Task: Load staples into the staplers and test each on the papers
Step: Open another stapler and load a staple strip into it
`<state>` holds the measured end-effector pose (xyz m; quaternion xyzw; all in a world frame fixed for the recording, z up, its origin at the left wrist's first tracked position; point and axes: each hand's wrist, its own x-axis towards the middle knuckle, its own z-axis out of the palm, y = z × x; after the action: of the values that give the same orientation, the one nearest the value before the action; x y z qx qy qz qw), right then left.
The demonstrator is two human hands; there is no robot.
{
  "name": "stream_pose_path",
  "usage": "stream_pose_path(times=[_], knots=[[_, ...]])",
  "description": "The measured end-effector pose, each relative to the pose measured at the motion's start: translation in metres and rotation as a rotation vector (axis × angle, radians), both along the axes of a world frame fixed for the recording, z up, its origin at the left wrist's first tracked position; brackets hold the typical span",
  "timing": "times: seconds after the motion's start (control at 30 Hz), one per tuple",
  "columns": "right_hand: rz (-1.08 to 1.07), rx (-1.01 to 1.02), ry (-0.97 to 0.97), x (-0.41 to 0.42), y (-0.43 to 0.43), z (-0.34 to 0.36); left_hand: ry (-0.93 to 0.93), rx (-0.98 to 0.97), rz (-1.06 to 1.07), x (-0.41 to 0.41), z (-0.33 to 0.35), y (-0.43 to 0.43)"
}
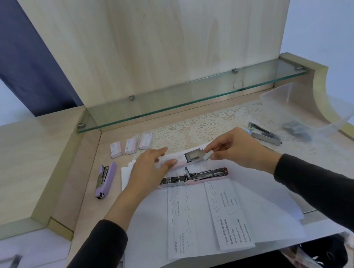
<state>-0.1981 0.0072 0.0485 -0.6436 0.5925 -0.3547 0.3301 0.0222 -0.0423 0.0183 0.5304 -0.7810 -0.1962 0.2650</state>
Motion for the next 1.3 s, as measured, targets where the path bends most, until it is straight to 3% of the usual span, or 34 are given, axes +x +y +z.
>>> stream_pose_path(times=[0.1, 0.17, 0.27, 0.37, 0.53, 1.03, 1.3], knots=[[0.024, 0.000, -0.003, 0.000, 0.007, -0.001, 0.080, -0.207, -0.016, 0.000, 0.002, 0.011], [0.032, -0.001, -0.004, 0.000, 0.010, -0.003, 0.095, -0.248, -0.103, -0.002, 0.002, 0.024], [0.033, -0.011, -0.017, 0.003, 0.014, -0.006, -0.041, -0.249, -0.209, -0.007, -0.009, 0.040], [0.036, -0.062, 0.038, 0.009, 0.018, -0.011, -0.167, -0.297, -0.204, -0.011, -0.026, 0.042], [0.047, -0.122, 0.072, 0.018, 0.022, -0.022, -0.110, -0.417, -0.119, -0.013, -0.036, 0.046], [0.035, -0.147, 0.064, 0.022, 0.017, -0.031, -0.072, -0.482, -0.100, -0.012, -0.041, 0.049], [0.067, -0.191, 0.194, 0.022, 0.017, -0.035, -0.070, -0.488, -0.102, -0.012, -0.041, 0.050]])
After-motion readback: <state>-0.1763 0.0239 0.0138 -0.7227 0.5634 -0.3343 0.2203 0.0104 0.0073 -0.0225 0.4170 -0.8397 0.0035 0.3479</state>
